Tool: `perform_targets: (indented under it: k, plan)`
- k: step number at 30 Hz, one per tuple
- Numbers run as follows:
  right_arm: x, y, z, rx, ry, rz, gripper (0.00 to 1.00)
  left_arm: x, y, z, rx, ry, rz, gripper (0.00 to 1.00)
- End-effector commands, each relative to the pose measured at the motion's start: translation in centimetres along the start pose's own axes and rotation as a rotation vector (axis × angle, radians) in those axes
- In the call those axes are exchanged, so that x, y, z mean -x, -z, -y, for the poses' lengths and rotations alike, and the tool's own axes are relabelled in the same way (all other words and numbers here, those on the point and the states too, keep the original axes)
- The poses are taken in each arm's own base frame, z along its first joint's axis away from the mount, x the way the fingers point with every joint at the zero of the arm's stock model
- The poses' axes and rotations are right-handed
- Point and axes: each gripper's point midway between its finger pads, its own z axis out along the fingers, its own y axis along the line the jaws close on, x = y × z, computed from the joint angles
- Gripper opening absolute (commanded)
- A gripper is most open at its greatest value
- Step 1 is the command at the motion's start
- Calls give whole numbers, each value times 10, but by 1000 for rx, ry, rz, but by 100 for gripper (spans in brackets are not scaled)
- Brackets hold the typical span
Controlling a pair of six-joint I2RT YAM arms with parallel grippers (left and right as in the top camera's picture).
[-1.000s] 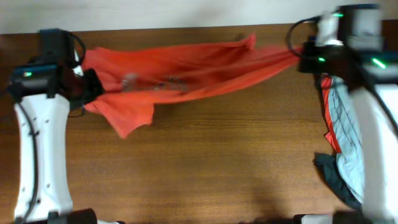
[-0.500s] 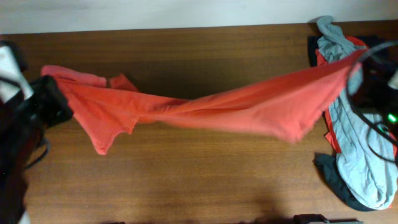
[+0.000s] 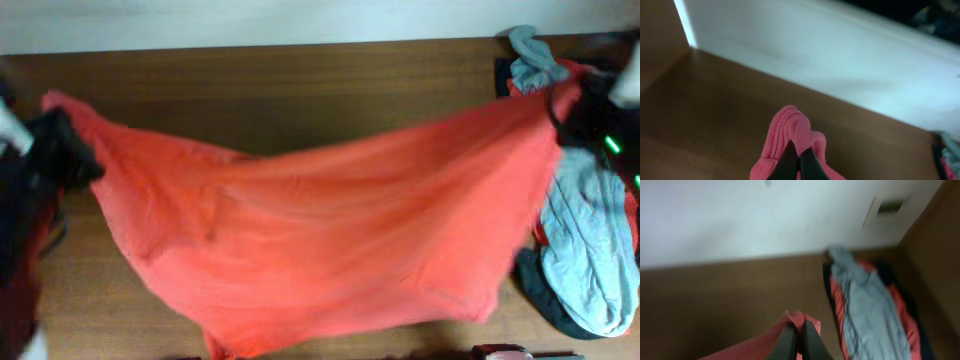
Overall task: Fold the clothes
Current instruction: 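Lift the t-shirt with both grippers, shake it, and lay it flat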
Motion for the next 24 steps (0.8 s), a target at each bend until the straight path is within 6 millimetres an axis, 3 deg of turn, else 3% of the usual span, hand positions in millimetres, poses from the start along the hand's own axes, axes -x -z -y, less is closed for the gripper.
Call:
perform_targets:
  k: [1,5,7,9,13,15,17,20,24]
  plan:
    - [-23,-77,-2,-31,17,-177,4,-12,-90,-2,45,-10,-140,0]
    - [-32,-155,-12,-13,20,-238,4,-5,-179,9,2,-80,-139,0]
    - [-26,-174,-14,-8,15,-216,4,3,-210,18,-43,-94,-103,0]
    - [-14,-177,-18,10,8,-172,4,16,-225,33,-132,-116,-58,0]
    - [29,-147,-17,18,-3,-40,4,63,-204,39,-175,-135,75,0]
    - [59,-116,-13,17,-13,51,4,97,-167,36,-167,-155,170,0]
    - [67,-101,-12,18,-15,73,4,103,-150,30,-153,-149,178,0]
    - [54,-96,-12,18,-9,18,4,91,-137,18,-123,-136,114,0]
    - [8,-107,-11,7,5,-171,4,42,-148,6,-85,-114,-91,0]
